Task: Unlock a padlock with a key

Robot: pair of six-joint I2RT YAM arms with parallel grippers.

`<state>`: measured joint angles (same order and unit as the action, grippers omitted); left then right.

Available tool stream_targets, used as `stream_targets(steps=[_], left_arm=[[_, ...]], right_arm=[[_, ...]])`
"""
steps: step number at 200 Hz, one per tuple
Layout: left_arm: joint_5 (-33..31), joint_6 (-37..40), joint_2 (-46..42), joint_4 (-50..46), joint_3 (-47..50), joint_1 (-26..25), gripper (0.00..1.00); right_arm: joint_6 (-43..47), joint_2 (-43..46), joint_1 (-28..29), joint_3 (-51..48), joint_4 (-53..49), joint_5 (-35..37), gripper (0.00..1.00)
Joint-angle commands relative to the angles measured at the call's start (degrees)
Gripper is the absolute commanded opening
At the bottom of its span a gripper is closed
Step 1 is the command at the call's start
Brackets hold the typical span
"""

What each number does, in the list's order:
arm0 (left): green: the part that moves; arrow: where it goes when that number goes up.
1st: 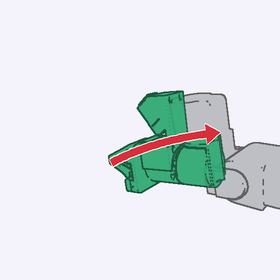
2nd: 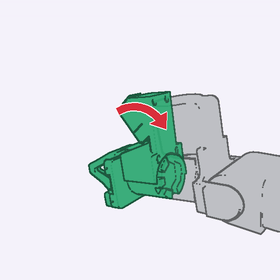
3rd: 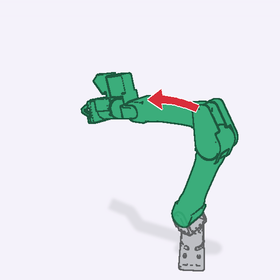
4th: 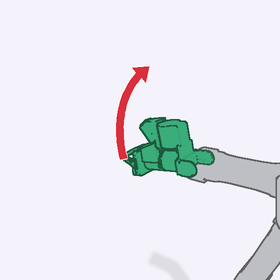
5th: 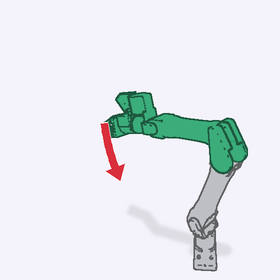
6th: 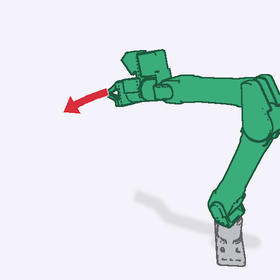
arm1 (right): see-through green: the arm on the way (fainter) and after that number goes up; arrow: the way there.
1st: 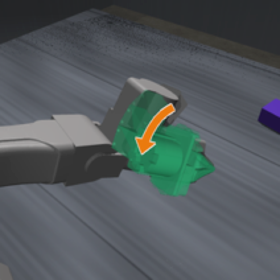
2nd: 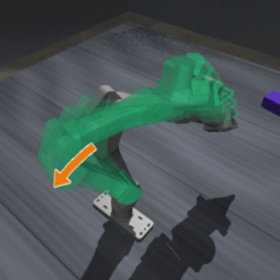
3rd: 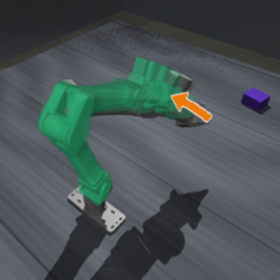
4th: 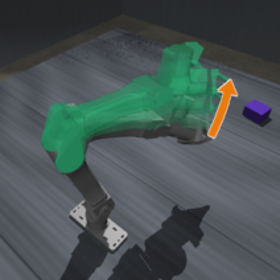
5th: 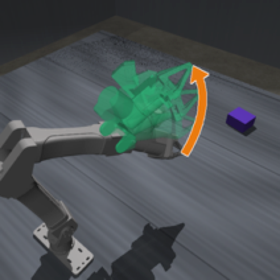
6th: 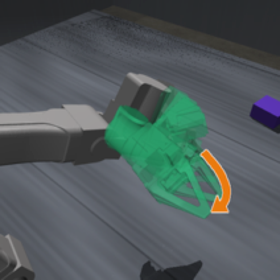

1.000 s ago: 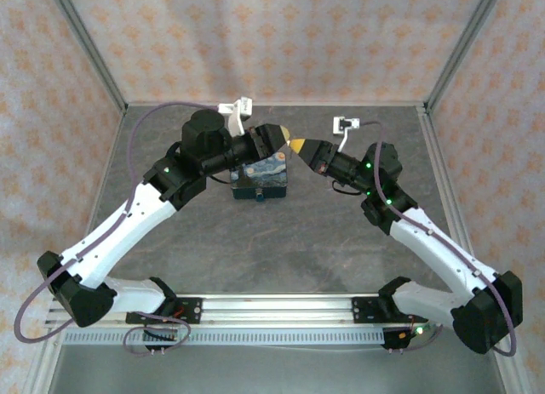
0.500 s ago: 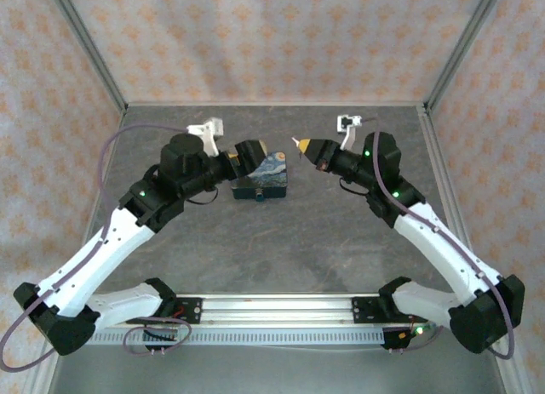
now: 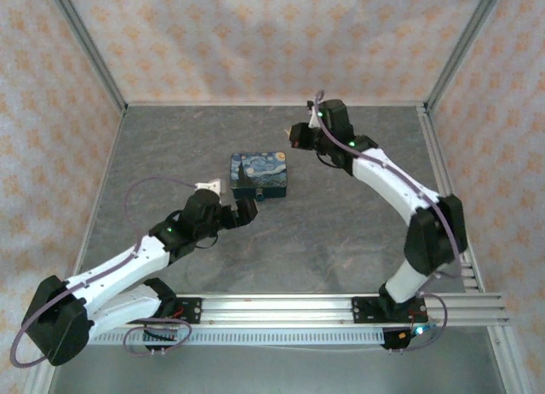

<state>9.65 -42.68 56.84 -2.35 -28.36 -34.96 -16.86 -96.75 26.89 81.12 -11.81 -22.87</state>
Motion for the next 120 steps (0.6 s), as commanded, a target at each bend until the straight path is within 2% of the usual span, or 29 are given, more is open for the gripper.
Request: stream_targets(steps=[1,38,63,90,120], left_arm=[[-3.74,4.61,0.00,12.31,2.01,-0.82,1.00],[-1.81,7.39,6.66,23.51,5.50,-0.88,1.00],[-3.38,11.48,11.74,29.29,5.98,-1.07,1.00],[-3.09,15.94,18.81,32.32,3.90,-1.07,1.00],[-1.95,17.16,27.08,37.91,2.44,-0.90,1.00]], right_arm=[[3.30,-5.13,-0.18,6.00,-3.64,3.01,0.00],[4.81,-15.17,-0.18,16.19,-7.48,4.56,0.00],[5.78,-21.11,-0.17,22.65,-10.43,6.25,0.00],[5.61,-27.58,0.08,29.31,-12.87,6.41,0.00],[6.43,-32.98,0.74,34.25,-14.71,7.52,0.00]])
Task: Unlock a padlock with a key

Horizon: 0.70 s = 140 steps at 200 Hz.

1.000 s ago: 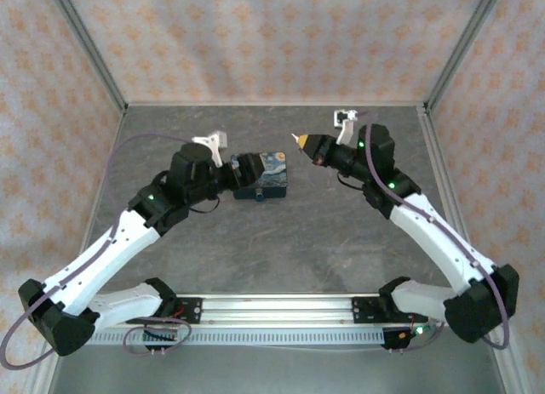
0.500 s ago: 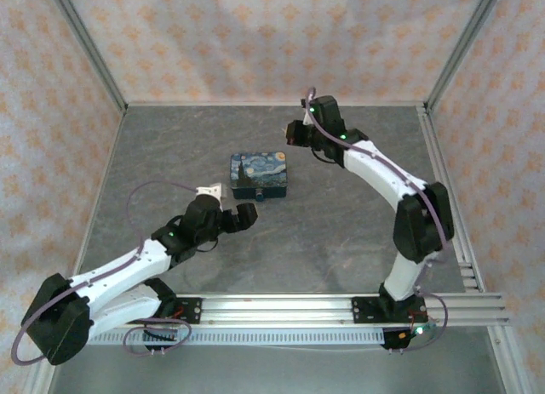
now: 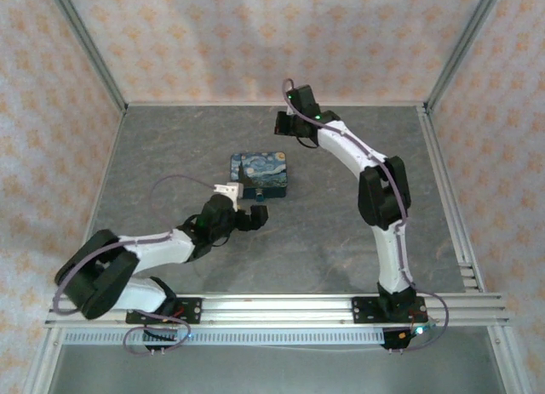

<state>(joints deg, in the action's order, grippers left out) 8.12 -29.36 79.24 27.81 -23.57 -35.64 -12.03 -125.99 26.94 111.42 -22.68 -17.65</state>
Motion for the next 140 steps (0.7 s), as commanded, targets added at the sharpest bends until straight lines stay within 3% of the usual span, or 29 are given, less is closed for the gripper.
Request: stream_targets(steps=[1,77,140], left_arm=[[-0.40,3.86,4.82,7.81,-2.48,-0.22,1.00],[-2.03,8.16,16.79,15.02,-8.48,-0.88,1.00],[-5.10,10.07,22.51,23.30,-8.07,-1.45,1.00]], right_arm=[[1.63,-3.91,0.72,4.06,-3.90,2.33,0.00],[4.47,-11.21,0.93,11.40,-6.97,4.37,0.00],[4.93,-12.92,1.26,10.17,-5.14,5.32,0.00]])
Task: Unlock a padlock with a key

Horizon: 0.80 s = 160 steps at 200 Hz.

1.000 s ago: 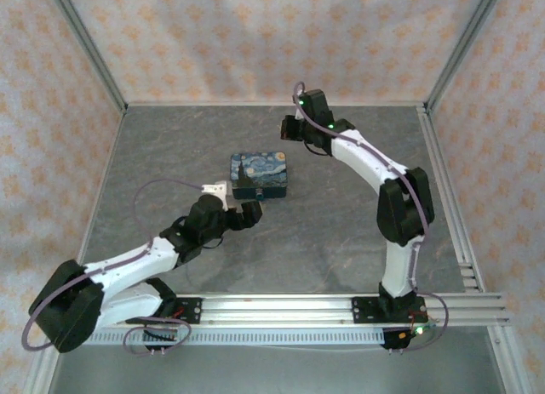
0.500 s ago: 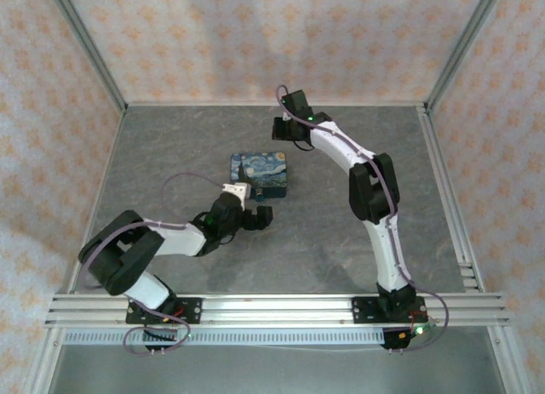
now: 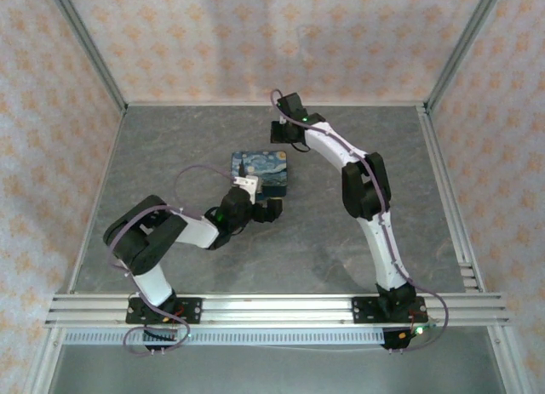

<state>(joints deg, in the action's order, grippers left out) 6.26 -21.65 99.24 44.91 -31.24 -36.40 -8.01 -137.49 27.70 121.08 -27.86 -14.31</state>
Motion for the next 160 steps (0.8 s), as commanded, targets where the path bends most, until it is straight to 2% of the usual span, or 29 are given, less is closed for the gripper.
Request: stream_targets(steps=[1,40,65,97,130,160], left_arm=[[-3.26,2.38,2.65,6.36,-0.40,-0.69,1.00],[-3.63,3.85,6.67,9.99,-1.74,-0.76,1.00],[-1.59,4.67,8.55,10.29,-3.39,-0.69,0.98],[2.86,7.40,8.93,11.17,-5.69,-0.66,0.91],[8.55,6.09,7.96,12.68,-6.42,0.70,0.83],[11.18,5.36,7.98,12.23,-7.62,1.91,0.77]], right_arm=[[0.85,-1.49,0.50,0.54,0.02,1.95,0.00],[0.78,-4.30,0.77,3.99,-1.75,2.35,0.00],[1.15,-5.30,0.95,4.77,-1.80,2.00,0.00],[1.29,-6.62,0.95,5.91,-2.37,1.78,0.00],[1.46,-7.22,0.95,6.41,-2.64,1.43,0.00],[1.77,-7.53,0.95,6.19,-2.79,1.42,0.00]])
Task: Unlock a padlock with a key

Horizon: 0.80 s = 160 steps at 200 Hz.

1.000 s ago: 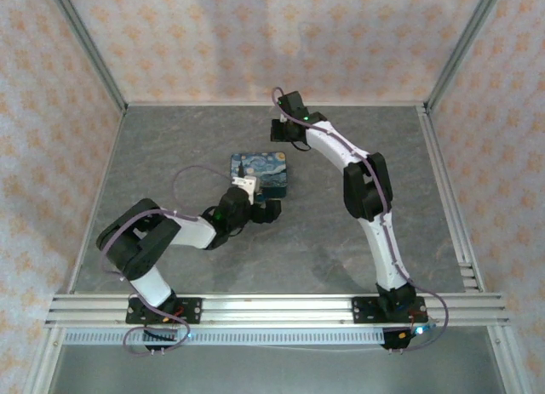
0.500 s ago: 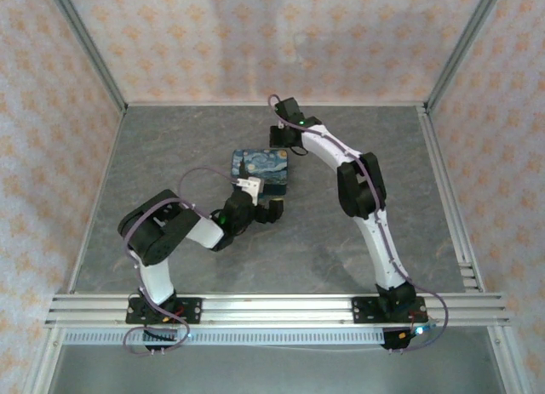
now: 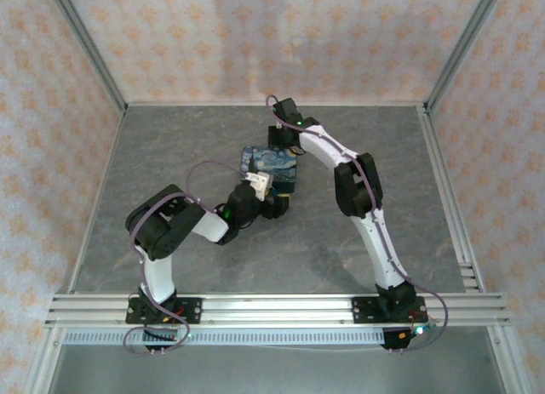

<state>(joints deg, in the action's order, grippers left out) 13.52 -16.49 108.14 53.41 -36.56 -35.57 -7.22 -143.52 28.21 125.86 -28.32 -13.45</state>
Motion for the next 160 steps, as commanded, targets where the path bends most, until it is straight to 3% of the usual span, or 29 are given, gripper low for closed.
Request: stream_targets(steps=[1,86,160], left_arm=[[3.95,0.13,-0.91,3.77,-2.35,1.10,0.77],[0.56,-6.74,4.11,6.77,-2.29,2.90,0.84],[2.49,-7.70,7.02,8.28,-3.16,2.98,0.83]], right_arm=[[0.98,-1.50,0.45,1.40,-2.34,0.60,0.00],[0.72,-0.79,0.71,0.11,-1.74,0.08,0.00],[1.56,1.35,0.89,-2.36,-0.80,0.18,0.00]])
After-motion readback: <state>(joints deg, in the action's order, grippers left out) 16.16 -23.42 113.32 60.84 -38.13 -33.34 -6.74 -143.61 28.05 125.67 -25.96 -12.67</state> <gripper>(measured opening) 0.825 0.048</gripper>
